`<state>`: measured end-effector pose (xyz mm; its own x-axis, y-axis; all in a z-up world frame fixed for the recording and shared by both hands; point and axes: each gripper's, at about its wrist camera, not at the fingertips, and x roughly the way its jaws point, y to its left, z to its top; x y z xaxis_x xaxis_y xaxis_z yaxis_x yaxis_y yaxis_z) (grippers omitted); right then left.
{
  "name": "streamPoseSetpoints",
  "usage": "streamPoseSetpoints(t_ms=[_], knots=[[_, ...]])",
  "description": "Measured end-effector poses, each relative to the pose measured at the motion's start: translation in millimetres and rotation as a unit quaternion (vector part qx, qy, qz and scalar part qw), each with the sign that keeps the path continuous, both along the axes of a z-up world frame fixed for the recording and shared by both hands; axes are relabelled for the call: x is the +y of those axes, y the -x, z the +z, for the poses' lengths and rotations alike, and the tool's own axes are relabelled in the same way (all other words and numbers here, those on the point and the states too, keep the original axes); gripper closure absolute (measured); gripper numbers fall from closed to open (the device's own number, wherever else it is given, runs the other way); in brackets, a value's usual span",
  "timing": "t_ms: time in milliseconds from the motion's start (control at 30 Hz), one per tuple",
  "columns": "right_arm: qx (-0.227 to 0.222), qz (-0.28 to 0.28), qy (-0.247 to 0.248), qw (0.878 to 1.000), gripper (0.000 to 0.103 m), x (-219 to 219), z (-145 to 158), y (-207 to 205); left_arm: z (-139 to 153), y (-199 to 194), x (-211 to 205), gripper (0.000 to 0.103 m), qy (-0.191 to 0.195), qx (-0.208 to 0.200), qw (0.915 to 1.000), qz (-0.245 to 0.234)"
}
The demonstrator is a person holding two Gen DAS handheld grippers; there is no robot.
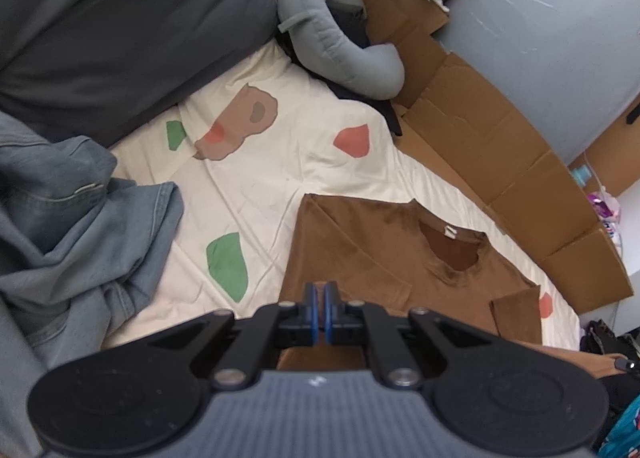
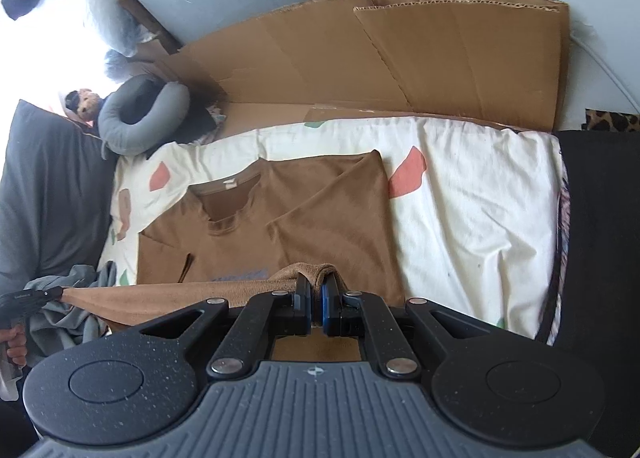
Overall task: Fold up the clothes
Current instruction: 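Lift the held hem with both tools and fold it toward the collar, then open both tools and release the folded hem on the shirt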
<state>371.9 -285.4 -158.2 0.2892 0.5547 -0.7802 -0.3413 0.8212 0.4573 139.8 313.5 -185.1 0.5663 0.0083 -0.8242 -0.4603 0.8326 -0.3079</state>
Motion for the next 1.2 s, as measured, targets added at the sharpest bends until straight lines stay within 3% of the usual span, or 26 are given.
streamPoseSetpoints(t_ms=[633,800,967,1100,1167,1200], knots=[[0.023,-0.015,0.063,0.998,0.1,56.0,-77.0,-77.9,-76.2,-78.6,23.6,0.1,-0.003,0.049,0.9988,-0.007],[0.029,-0.028,0.077,0.996,0.1,67.8,-96.0,-93.6,-91.5,-98.1,20.7,0.1,-0.018,0.059,0.998,-0.011],[0.04,-0.05,0.089,0.994,0.098,76.0,-114.5,-107.4,-105.8,-114.7,16.9,0.098,-0.025,0.09,0.9956,0.0],[0.033,-0.075,0.096,0.992,0.089,75.6,-119.4,-104.2,-96.9,-111.8,7.9,0.094,-0.029,0.088,0.9955,0.019],[0.033,-0.089,0.087,0.992,0.07,70.5,-117.7,-100.7,-90.3,-109.0,1.5,0.093,-0.03,0.084,0.996,0.007],[0.03,-0.094,0.083,0.992,0.066,66.8,-114.7,-98.0,-86.9,-107.5,-1.4,0.093,-0.033,0.083,0.996,0.0]])
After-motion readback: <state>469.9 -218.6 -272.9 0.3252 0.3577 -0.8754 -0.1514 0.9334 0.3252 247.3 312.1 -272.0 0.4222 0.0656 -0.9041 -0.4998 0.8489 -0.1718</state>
